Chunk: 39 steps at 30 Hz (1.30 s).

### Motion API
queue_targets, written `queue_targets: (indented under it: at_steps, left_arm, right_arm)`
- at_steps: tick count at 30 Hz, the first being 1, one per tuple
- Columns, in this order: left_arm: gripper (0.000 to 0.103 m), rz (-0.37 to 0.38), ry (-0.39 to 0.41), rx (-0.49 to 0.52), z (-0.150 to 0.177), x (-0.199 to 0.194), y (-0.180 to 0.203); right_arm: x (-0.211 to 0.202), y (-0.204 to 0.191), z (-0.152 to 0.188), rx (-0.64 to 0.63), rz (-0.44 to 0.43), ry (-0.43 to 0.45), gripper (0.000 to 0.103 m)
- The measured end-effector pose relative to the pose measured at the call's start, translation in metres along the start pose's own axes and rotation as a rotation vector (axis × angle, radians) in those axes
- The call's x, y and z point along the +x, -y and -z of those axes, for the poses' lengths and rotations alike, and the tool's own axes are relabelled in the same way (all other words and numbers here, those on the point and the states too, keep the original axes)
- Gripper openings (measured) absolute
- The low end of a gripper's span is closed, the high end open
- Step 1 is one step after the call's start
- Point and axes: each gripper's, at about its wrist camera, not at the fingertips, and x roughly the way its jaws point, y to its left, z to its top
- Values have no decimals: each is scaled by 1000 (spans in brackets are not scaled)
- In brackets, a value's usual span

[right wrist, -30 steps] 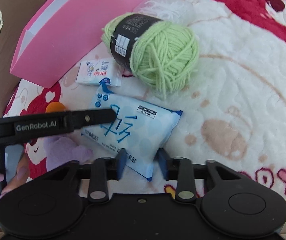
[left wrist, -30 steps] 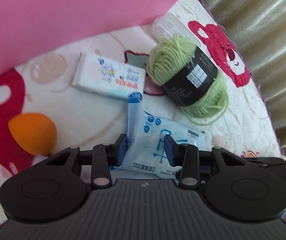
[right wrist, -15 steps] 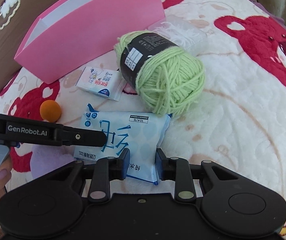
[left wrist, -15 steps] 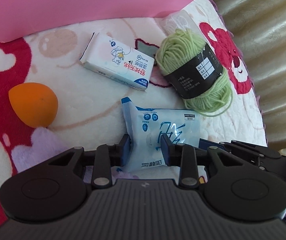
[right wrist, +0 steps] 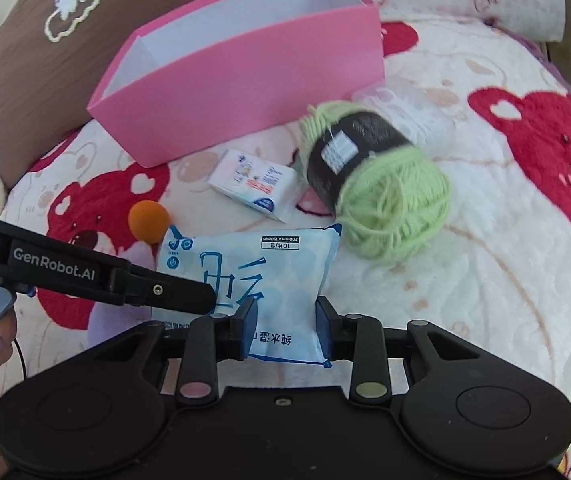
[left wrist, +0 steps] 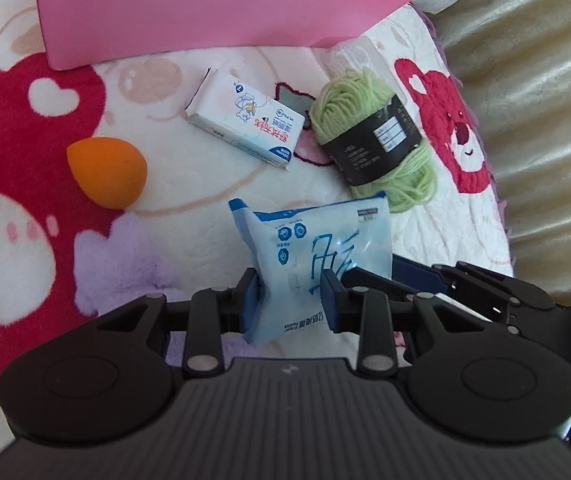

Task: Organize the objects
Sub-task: 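Close the left gripper on the wet-wipe pack and lift it, then carry the wet-wipe pack with the left gripper over the pink box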

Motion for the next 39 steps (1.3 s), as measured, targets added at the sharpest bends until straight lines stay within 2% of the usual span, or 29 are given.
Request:
queue_targets:
  at_steps: [9, 24, 33, 39]
  left_arm:
    - [31, 8, 36, -14, 3, -24, 7]
    - [31, 31, 198, -58, -22, -76, 13]
    - [31, -11, 291, -16, -29, -104, 33]
    - [32, -24, 335, -1, -47, -124, 44]
  right_arm:
    - [-17, -15, -14, -113, 9, 36, 40]
    - [-41, -35, -67, -244, -25, 102, 45]
    - [-59, -43, -96, -273, -45, 133, 45]
    - [-69, -47, -124, -308, -52, 156, 45]
